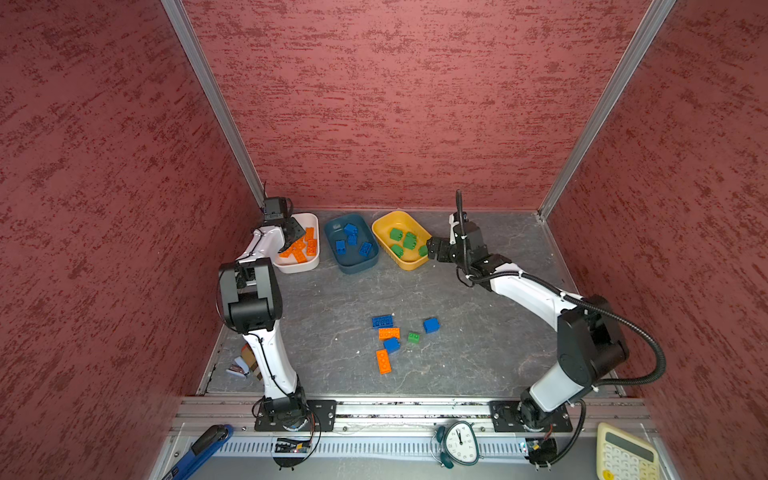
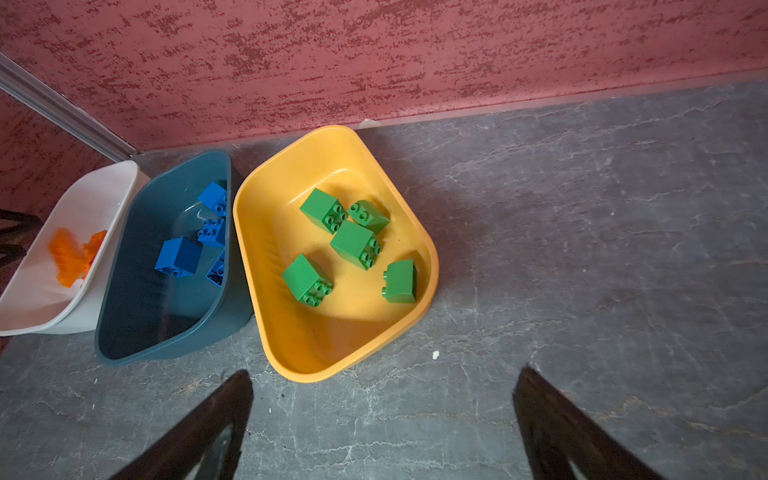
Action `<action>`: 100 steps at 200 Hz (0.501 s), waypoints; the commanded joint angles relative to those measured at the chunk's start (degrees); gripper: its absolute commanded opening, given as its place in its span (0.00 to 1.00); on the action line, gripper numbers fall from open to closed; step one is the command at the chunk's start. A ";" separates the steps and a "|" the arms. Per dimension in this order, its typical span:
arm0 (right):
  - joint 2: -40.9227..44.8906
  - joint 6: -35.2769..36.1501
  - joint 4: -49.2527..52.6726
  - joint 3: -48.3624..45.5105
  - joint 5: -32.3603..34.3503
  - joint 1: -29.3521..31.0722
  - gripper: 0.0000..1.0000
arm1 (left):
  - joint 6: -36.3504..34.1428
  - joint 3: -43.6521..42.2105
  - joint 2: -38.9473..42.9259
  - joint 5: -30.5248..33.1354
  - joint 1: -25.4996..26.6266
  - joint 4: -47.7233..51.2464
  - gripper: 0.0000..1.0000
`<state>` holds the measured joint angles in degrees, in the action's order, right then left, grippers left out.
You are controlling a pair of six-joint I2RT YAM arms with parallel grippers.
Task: Sort the legos into containers by color
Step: 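Move left gripper back over the brick pile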
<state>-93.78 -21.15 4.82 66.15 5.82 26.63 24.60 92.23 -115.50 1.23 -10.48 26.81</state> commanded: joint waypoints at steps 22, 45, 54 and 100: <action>0.63 0.20 -0.33 -0.11 0.55 0.61 0.99 | -3.28 -4.52 7.09 -5.00 4.03 -2.42 0.84; 0.77 0.06 -1.42 -1.30 -0.28 0.62 0.99 | -4.35 -10.53 13.71 -3.27 8.31 -4.03 0.99; 0.83 0.03 -1.74 -1.83 -0.44 0.61 0.99 | -5.07 -13.01 16.32 -1.48 10.52 -4.51 0.99; 2.77 -1.27 -6.47 -7.78 0.82 0.61 0.99 | -16.69 -23.97 24.92 5.22 25.16 -7.02 0.99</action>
<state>-93.54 -21.39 2.35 61.39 5.67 26.94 16.53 72.71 -92.62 1.85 8.84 21.56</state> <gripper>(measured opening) 0.989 0.994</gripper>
